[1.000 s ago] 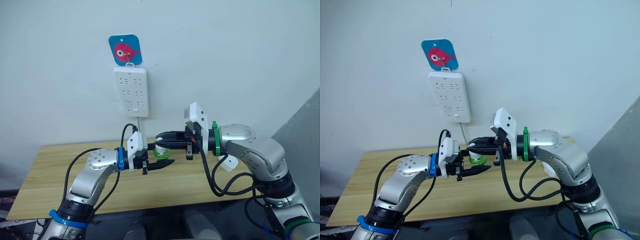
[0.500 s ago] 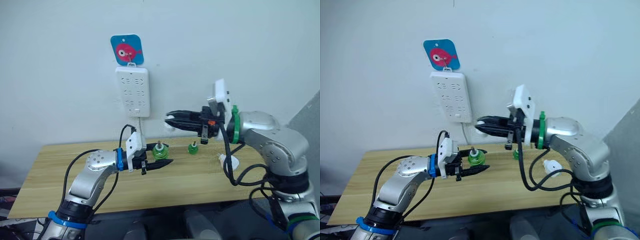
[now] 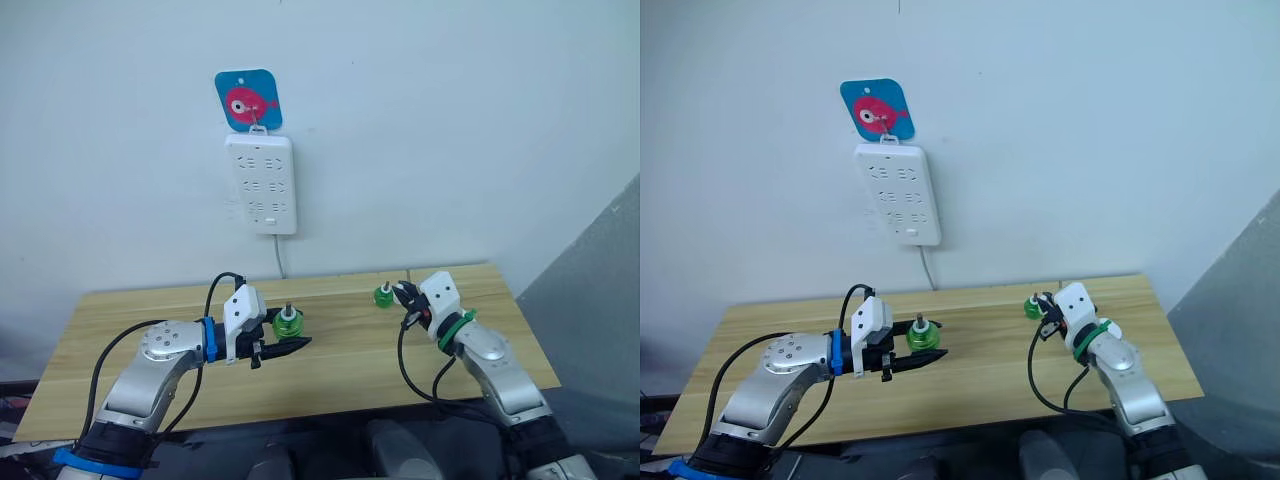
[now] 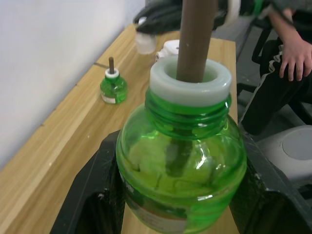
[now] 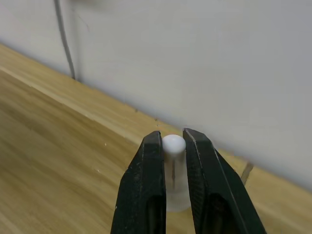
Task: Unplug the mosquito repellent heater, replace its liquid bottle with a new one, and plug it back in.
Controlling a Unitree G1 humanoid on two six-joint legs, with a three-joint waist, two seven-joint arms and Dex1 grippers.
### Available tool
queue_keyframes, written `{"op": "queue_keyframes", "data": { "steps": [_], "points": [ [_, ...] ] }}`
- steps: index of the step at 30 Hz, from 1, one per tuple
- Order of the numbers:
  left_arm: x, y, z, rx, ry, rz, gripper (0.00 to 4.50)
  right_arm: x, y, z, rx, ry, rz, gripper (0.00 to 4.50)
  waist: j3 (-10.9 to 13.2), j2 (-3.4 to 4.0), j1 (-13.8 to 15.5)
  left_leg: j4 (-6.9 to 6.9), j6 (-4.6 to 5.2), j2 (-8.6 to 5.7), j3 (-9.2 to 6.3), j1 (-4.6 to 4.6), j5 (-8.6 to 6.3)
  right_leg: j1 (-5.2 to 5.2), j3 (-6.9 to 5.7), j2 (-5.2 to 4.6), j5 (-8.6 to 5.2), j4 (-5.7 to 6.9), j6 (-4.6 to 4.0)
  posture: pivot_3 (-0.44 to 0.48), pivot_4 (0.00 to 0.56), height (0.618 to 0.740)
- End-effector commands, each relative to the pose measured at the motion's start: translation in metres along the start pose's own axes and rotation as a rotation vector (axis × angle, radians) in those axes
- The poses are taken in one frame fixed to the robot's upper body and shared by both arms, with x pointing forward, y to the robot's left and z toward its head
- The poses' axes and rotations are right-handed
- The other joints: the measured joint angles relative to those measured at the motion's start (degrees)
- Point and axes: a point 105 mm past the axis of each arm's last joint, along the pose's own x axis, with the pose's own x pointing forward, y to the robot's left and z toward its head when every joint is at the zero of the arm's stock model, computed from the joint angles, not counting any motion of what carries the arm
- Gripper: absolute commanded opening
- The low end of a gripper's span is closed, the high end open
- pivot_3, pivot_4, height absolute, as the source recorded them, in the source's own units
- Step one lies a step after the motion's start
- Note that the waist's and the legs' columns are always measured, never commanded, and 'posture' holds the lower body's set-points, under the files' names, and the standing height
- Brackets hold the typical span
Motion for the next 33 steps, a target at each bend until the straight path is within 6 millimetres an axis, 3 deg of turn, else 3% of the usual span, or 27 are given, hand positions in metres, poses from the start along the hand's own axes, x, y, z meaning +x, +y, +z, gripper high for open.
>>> {"op": "queue_keyframes", "data": {
  "steps": [1, 7, 16, 21, 27, 31, 33],
  "points": [
    [-0.007, -0.003, 0.013, 0.048, -0.011, 0.003, 2.27, 0.01, -0.023, 0.001, -0.017, -0.028, -0.093, 0.24, 0.1, 0.04, 0.1, 0.0, 0.0, 0.0, 0.01, 0.0, 0.0, 0.0, 0.01, 0.0, 0.0, -0.01, 0.0, -0.15, 0.112, 0.71],
    [-0.01, -0.006, 0.018, 0.048, 0.007, 0.001, 2.27, 0.023, -0.045, -0.026, 0.066, 0.049, -0.191, 0.24, 0.2, 0.21, 0.1, 0.0, 0.0, 0.0, 0.0, 0.02, 0.0, 0.01, -0.01, 0.0, 0.0, 0.0, 0.0, -0.132, 0.118, 0.71],
    [-0.016, -0.007, 0.025, 0.052, 0.032, -0.012, 2.27, 0.027, -0.039, -0.044, 0.132, 0.074, -0.181, 0.24, 0.6, 0.47, 0.2, -0.03, 0.01, 0.0, -0.01, 0.04, 0.0, 0.02, 0.0, 0.01, 0.0, 0.01, -0.01, -0.13, 0.128, 0.71],
    [-0.016, -0.005, 0.028, 0.056, 0.035, -0.013, 2.27, 0.026, -0.035, -0.042, 0.185, 0.04, -0.183, 1.92, 0.8, 0.52, 0.2, -0.03, 0.01, -0.01, 0.0, 0.04, 0.0, 0.02, 0.01, 0.02, 0.0, 0.0, -0.01, -0.139, 0.124, 0.71],
    [-0.013, -0.002, 0.029, 0.059, 0.027, -0.01, 2.27, 0.015, -0.041, -0.011, 0.166, -0.076, -0.182, 4.06, 0.9, 0.6, 0.2, -0.03, 0.01, 0.0, -0.01, 0.03, 0.0, 0.01, 0.01, 0.02, 0.0, 0.01, -0.01, -0.142, 0.113, 0.71],
    [-0.012, -0.001, 0.029, 0.047, 0.02, -0.019, 2.27, -0.002, -0.026, 0.032, 0.117, -0.14, -0.025, 4.09, 0.9, 0.65, 0.4, -0.04, 0.01, 0.0, -0.03, 0.01, 0.0, 0.01, 0.0, 0.01, 0.0, 0.0, 0.0, -0.157, 0.106, 0.71],
    [-0.01, -0.005, 0.031, 0.036, 0.012, -0.054, 2.27, -0.01, -0.004, 0.055, 0.059, -0.108, 0.179, 4.09, 1.0, 0.68, 0.4, -0.03, 0.01, 0.0, -0.02, 0.0, 0.0, -0.01, 0.02, 0.01, 0.0, 0.01, 0.0, -0.171, 0.112, 0.71]
  ]
}}
